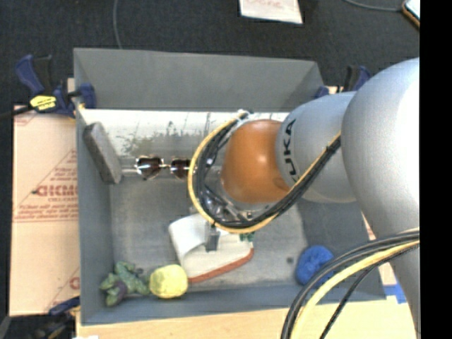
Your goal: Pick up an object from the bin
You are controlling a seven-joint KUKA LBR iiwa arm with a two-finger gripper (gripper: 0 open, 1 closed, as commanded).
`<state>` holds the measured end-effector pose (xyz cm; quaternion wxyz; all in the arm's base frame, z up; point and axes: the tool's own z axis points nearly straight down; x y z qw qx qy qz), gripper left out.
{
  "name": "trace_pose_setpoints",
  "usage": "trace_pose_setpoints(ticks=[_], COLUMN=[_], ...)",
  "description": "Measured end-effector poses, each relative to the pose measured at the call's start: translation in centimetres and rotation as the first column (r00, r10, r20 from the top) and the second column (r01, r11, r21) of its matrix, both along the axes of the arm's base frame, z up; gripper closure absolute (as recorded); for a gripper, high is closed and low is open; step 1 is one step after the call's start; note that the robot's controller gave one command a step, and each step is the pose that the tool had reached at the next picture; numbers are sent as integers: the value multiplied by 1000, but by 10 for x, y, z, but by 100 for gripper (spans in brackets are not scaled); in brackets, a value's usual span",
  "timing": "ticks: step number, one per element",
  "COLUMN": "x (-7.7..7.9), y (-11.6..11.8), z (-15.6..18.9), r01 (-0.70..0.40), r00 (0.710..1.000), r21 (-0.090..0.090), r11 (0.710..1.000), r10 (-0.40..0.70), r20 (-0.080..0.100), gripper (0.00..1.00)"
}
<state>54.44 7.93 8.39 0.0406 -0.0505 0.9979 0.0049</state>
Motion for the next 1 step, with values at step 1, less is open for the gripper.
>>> trace_pose_setpoints(ticks=[1], x=[0], y=[0], z=[0], r01=[-1], r00=[1000], r21=[0], r11=[1000], r10=[1], r20=[0], gripper=[100])
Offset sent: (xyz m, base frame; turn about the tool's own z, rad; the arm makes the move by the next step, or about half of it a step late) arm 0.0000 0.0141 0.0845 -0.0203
